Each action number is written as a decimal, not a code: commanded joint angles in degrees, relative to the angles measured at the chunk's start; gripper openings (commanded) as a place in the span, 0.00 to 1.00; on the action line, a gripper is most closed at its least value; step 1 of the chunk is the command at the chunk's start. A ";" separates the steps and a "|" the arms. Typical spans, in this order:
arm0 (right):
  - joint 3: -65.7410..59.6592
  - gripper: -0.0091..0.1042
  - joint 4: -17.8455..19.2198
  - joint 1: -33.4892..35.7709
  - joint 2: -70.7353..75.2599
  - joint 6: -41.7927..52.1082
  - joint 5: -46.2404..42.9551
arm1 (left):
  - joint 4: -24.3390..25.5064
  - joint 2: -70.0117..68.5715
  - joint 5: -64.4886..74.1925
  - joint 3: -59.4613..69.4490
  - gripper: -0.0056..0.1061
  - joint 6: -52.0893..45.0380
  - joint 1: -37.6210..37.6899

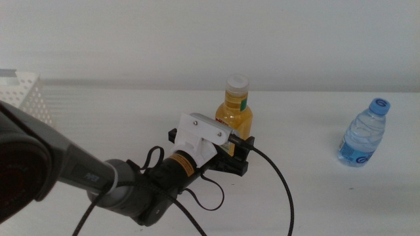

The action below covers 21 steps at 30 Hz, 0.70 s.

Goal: Use arms to grab the bottles and put them into the dustbin to the left of the table.

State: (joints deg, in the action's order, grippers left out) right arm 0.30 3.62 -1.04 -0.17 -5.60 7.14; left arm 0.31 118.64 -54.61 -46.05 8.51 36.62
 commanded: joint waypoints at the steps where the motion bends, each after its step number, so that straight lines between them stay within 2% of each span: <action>1: -2.56 0.85 0.46 -0.12 2.25 0.22 -0.46 | 0.12 0.75 0.30 -0.93 0.89 0.54 0.49; 21: -2.56 0.85 0.46 -0.12 2.25 0.22 -0.46 | 1.37 5.97 3.30 -9.41 0.89 0.56 0.49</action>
State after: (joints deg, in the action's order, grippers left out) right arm 0.30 3.62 -1.04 -0.17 -5.60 7.14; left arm 1.63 124.09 -51.57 -54.83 8.51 36.62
